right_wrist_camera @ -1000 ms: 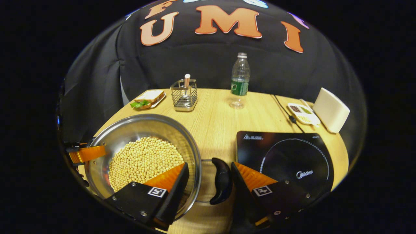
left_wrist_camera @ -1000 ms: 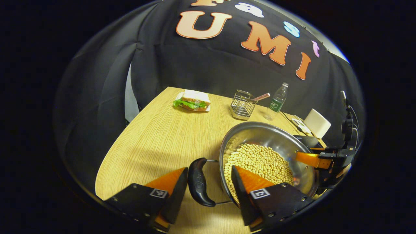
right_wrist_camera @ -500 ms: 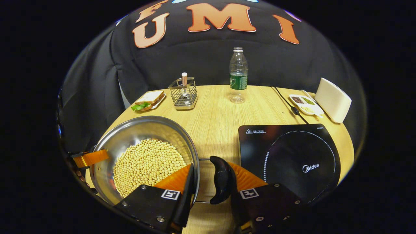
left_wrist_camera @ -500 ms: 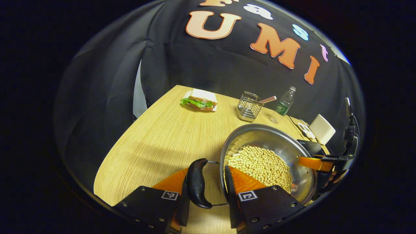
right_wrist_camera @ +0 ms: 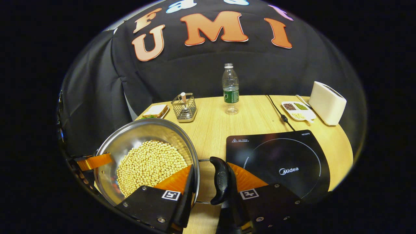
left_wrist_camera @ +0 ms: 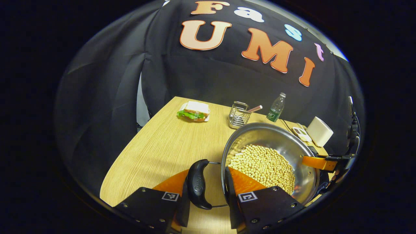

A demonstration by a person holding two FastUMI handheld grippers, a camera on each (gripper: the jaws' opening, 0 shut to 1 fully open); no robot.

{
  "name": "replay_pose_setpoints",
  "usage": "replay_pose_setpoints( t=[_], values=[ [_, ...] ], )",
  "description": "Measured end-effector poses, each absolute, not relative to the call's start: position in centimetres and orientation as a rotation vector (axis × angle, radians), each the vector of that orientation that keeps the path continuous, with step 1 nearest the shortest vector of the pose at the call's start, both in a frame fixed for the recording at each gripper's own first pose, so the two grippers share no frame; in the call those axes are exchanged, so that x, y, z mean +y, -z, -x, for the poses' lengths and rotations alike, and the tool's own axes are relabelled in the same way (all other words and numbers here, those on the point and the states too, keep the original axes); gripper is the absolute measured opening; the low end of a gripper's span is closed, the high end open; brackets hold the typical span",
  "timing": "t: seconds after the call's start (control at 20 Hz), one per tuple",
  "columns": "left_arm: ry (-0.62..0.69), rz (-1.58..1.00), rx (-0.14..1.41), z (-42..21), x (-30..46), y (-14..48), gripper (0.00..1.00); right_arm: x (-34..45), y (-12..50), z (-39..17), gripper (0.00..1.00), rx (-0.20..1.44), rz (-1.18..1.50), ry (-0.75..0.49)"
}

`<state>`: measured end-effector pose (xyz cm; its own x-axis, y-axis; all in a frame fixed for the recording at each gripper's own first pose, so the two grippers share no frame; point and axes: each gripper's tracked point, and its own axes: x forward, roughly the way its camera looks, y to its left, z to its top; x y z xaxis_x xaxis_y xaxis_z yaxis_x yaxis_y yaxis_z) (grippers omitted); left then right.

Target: First push the handle of the pot to place it horizontally, then grasp the pot with both hands and set it on the induction cooktop.

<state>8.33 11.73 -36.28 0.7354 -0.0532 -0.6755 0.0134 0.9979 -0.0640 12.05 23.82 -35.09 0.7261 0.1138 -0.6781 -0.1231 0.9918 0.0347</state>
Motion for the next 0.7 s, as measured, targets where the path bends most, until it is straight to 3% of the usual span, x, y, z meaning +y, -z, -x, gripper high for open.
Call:
replay_pose_setpoints(
  t=[0.4, 0.45, 0.5, 0.7],
  values=[
    [0.094, 0.049, 0.720, -7.8, 4.7, 33.8, 0.51, 17.3, 30.8, -11.4, 0.52, 0.707, 0.012, -0.091],
    [0.101, 0.046, 0.718, -7.9, 3.8, 33.6, 0.51, 16.5, 30.4, -11.2, 0.47, 0.706, 0.010, -0.086],
    [0.110, 0.042, 0.714, -8.0, 2.8, 33.2, 0.51, 15.6, 30.0, -11.2, 0.52, 0.703, 0.007, -0.081],
    [0.140, 0.032, 0.707, -8.2, -1.1, 32.6, 0.51, 12.2, 28.5, -11.1, 0.52, 0.688, -0.002, -0.053]
  ],
)
